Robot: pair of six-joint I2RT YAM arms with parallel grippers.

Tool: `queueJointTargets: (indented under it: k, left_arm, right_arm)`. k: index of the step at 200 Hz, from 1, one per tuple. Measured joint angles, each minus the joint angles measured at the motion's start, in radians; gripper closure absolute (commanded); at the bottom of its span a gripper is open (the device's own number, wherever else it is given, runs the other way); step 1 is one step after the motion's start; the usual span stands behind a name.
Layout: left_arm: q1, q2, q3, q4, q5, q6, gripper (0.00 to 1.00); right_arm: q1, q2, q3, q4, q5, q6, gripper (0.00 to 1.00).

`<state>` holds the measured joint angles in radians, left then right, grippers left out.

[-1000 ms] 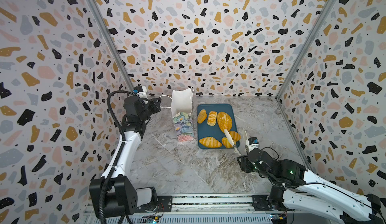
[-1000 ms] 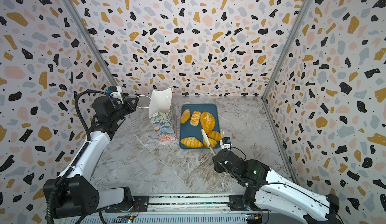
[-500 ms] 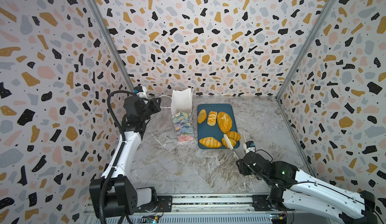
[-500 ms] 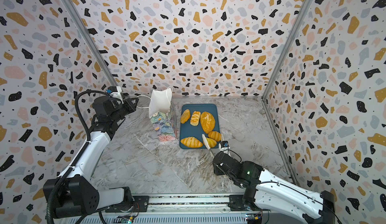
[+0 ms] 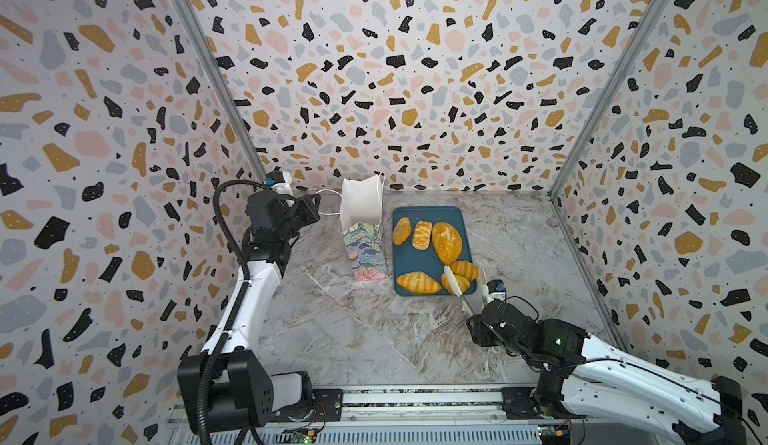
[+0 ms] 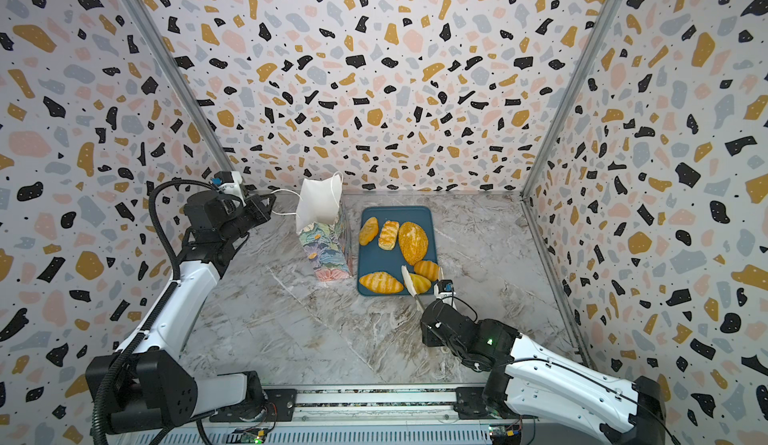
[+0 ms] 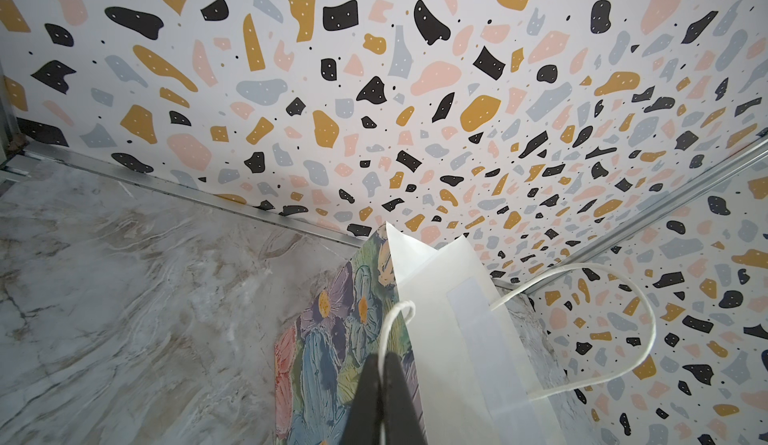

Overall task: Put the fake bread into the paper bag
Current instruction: 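Lower the tongs with the right gripper over the yellow striped bun on the tray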

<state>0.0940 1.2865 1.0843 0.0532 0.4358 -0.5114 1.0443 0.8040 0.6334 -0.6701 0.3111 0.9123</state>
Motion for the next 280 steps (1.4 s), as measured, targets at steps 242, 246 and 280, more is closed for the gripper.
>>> queueJointTargets:
  k: [242,246,280]
  left_arm:
    - [0.0,0.0,0.0,0.001,0.0,-0.002,1.0]
    - [0.0,0.0,0.0,0.001,0.0,-0.002,1.0]
    - [0.0,0.0,0.0,0.001,0.0,-0.002,1.0]
  right_arm:
    - [-0.179,0.098,-0.118,0.206,-0.187,-0.064,0.42]
    - [-0.182,0.098,-0.12,0.208,-0.188,-0.066,0.42]
    - [-0.196,0.101,-0.125,0.22,-0.201,-0.073,0.42]
